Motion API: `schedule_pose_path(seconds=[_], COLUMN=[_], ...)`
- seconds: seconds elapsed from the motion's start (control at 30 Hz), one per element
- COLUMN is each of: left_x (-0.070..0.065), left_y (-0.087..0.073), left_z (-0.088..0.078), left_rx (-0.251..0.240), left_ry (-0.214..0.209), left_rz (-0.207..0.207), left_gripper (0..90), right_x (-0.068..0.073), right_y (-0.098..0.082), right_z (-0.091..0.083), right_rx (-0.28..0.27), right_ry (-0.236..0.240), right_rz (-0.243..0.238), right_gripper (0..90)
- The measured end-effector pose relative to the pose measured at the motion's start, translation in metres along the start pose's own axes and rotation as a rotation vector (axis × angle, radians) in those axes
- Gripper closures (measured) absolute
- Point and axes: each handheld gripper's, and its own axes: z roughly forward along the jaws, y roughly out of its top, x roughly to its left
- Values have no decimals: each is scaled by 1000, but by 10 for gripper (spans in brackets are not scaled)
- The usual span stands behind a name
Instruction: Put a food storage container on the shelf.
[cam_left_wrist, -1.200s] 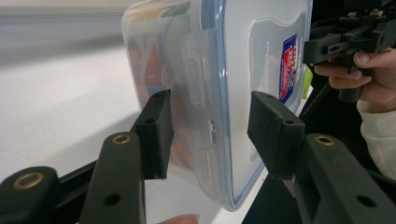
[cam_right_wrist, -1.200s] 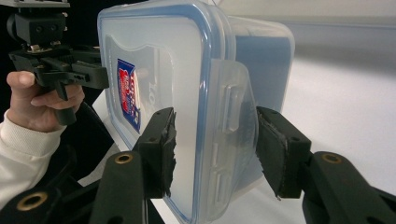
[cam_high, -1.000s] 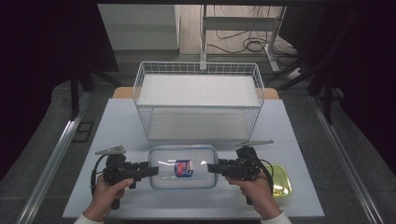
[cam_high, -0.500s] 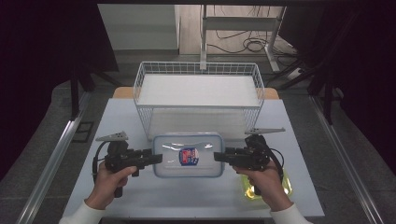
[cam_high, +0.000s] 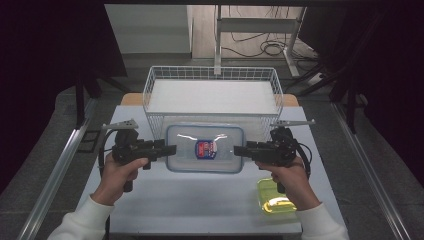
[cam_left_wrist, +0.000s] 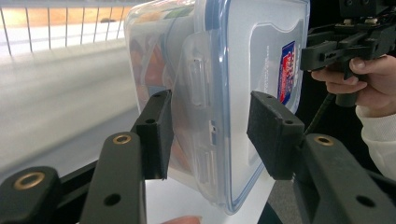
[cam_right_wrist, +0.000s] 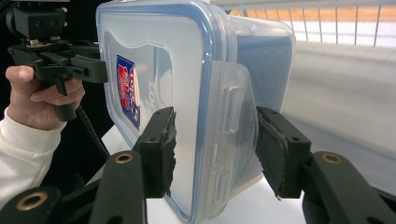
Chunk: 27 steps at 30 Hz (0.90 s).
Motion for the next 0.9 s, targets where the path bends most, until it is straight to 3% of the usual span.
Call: schedule_pose_path(seconds=[0.9], left_x=[9], left_y=[64], left_z=[1], left_rx=[-42], left_ry=[-4], left_rz=[53], left_gripper=[513], right_x=[-3], right_y=[66], right_z=[-11], right_rx=[-39], right_ry=[-27], right_rz=[-64], right_gripper=[500])
